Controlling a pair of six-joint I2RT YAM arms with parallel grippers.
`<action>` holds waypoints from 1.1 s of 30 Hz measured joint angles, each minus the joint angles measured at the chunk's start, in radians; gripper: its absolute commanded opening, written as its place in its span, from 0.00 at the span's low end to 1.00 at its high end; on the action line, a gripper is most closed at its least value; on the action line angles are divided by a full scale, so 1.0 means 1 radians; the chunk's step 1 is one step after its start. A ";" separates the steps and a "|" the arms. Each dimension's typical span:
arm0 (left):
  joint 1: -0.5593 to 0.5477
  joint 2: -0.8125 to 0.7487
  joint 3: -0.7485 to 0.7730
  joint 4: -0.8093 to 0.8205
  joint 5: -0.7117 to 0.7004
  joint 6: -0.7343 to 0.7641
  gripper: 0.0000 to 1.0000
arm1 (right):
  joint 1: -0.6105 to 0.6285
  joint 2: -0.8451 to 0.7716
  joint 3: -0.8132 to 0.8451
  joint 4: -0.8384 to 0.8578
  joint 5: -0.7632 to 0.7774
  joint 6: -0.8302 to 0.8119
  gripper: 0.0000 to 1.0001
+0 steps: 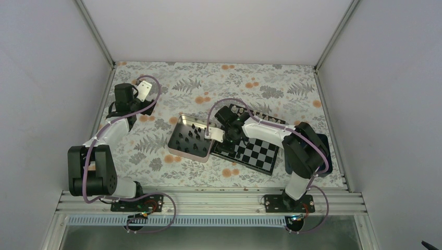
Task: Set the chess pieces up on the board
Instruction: Place the chess piece on the chessboard.
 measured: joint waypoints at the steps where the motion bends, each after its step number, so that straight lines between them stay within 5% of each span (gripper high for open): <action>1: 0.001 0.000 0.000 0.000 0.000 0.000 1.00 | 0.000 0.000 0.001 0.000 -0.003 0.000 0.11; 12: 0.008 0.000 -0.002 0.000 0.000 0.000 1.00 | 0.000 0.000 0.013 -0.002 -0.017 -0.001 0.13; 25: 0.009 0.000 -0.002 0.000 0.015 0.000 1.00 | 0.000 0.000 0.018 -0.010 -0.017 0.002 0.42; 33: 0.009 0.000 -0.002 0.000 0.016 0.000 1.00 | 0.013 -0.003 0.227 -0.070 -0.024 0.002 0.42</action>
